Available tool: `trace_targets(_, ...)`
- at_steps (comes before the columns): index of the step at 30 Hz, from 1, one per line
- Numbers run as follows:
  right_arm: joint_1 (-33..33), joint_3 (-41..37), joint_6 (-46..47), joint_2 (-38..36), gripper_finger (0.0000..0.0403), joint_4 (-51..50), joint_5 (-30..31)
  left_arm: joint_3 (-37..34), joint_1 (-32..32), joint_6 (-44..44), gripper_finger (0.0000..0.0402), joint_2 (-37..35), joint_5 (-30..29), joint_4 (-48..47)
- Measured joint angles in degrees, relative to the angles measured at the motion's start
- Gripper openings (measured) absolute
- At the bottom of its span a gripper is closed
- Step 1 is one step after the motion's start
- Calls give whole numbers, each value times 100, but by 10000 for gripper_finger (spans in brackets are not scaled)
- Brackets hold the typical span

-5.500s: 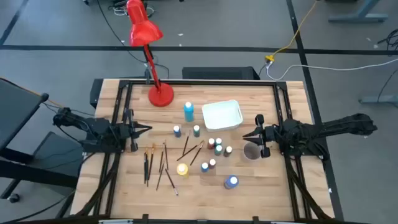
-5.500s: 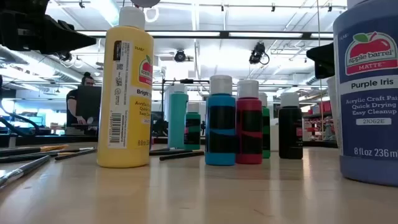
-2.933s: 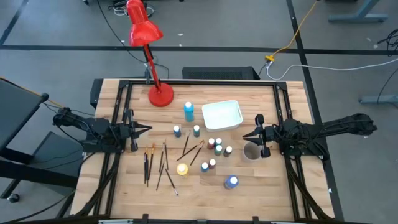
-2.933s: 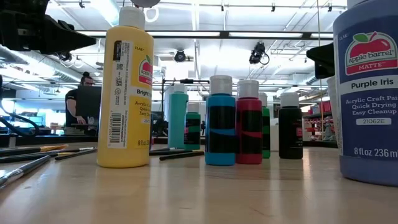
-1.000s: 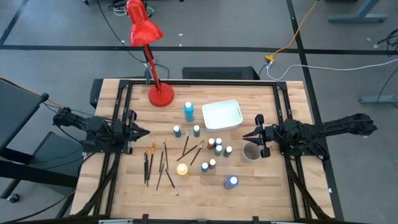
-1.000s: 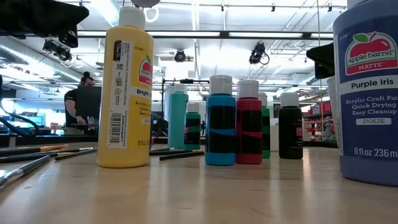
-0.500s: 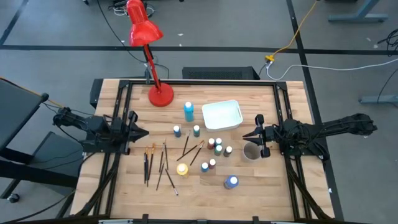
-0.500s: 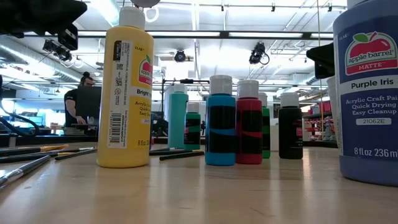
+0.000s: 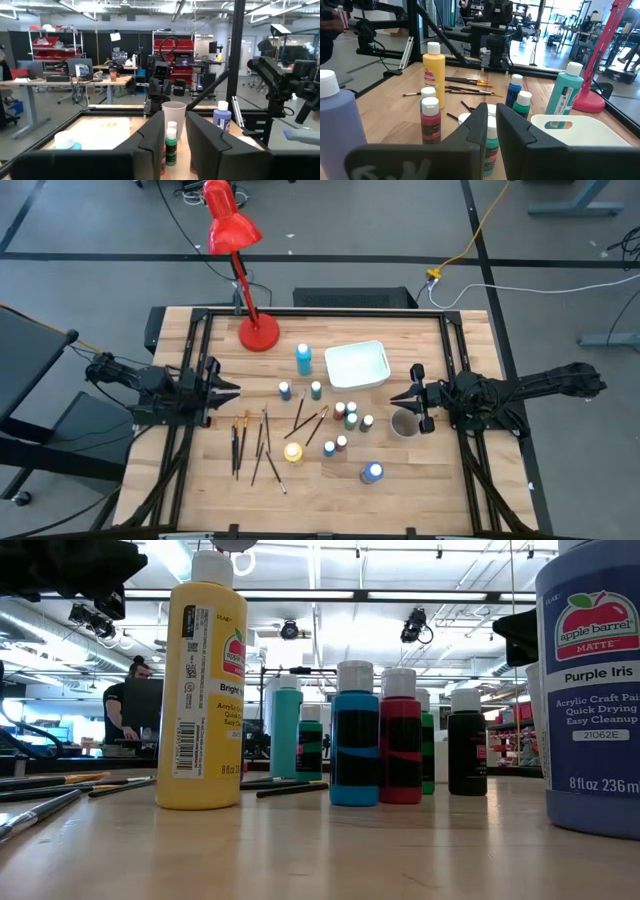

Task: Pick & Place Paint Supplies
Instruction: Put the purple matte acrylic craft paint into the white bin

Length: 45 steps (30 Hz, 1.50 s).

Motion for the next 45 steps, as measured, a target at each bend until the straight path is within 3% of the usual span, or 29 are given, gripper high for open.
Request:
trace_targets(5,-1,1,-1,1,43,-1,0,0,-2,419,115,0,94,0)
trace_targets(14,0,0,68,1,43,70,0,0,-1,415,138,1,-330,1)
trace_targets(22,0,1,370,-1,43,879,-8,0,0,252,149,1,-306,-71)
trace_targets(26,-1,2,85,-1,43,1581,343,0,0,344,147,-1,-304,-47)
trace_targets(30,-2,6,273,-1,45,1956,79,0,-1,226,146,0,-306,-45)
trace_targets(40,1,6,1154,136,100,2035,-47,0,-2,338,146,1,-328,157)
trace_targets(45,1,6,992,402,132,2674,-346,0,0,377,146,1,-331,504)
